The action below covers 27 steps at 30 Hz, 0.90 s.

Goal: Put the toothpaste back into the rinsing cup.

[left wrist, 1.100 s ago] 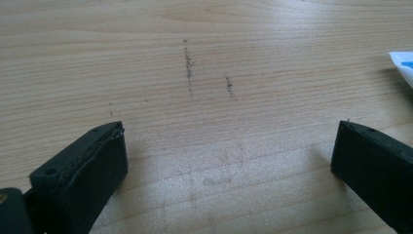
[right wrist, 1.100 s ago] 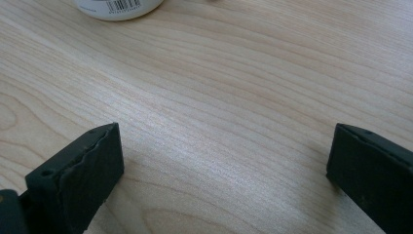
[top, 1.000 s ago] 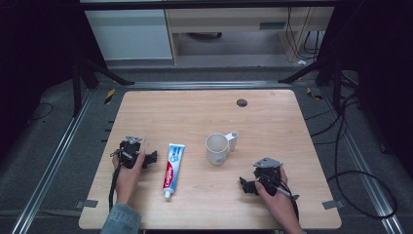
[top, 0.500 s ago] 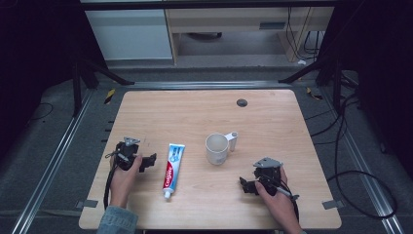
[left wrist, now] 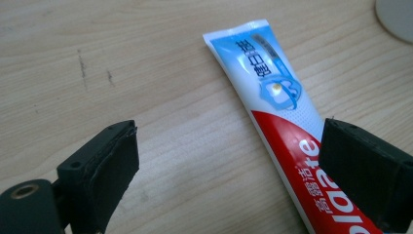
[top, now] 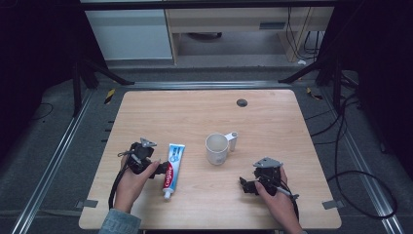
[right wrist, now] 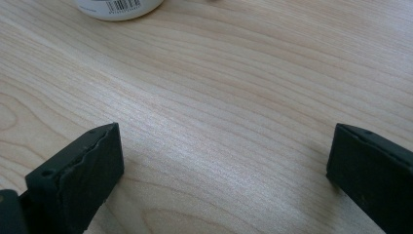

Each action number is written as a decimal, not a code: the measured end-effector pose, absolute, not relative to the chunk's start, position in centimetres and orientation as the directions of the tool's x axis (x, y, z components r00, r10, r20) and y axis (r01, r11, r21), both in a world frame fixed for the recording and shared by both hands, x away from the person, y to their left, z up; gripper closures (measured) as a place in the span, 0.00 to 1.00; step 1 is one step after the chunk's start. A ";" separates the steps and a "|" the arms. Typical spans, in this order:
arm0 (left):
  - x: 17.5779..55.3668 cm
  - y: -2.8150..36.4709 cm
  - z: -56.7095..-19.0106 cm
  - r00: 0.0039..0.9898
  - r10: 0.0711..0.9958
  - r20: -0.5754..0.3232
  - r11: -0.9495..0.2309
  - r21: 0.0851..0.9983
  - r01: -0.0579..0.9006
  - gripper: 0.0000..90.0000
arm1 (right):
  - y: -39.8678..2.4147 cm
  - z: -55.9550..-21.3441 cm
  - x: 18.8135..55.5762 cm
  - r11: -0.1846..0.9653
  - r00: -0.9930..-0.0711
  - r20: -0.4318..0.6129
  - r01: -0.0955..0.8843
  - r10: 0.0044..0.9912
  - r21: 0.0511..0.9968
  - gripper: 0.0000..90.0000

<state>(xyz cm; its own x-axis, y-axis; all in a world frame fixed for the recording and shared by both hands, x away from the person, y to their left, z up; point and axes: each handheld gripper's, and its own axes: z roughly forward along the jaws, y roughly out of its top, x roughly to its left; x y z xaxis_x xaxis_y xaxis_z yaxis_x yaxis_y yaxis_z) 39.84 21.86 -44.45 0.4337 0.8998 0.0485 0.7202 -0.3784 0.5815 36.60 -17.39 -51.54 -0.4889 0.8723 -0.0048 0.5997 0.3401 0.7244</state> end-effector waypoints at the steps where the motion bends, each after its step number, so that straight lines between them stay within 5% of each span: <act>1: 40.0 21.4 -44.4 0.444 0.895 0.050 -0.395 0.555 0.733 0.09 | -17.4 -51.5 36.6 0.340 -0.489 -0.005 0.600 0.872 0.724 0.00; 27: 44.1 15.7 -45.6 0.518 0.851 0.089 -0.515 0.341 0.787 0.15 | -17.4 -51.5 36.6 0.339 -0.489 -0.004 0.600 0.872 0.724 0.00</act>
<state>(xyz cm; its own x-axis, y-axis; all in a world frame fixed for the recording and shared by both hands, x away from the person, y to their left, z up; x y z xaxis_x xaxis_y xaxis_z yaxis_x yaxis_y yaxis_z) 44.11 15.70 -45.61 0.5182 0.8506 0.0894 0.7865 -0.5150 0.3408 36.59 -17.39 -51.53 -0.4887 0.8724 -0.0037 0.6005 0.3394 0.7241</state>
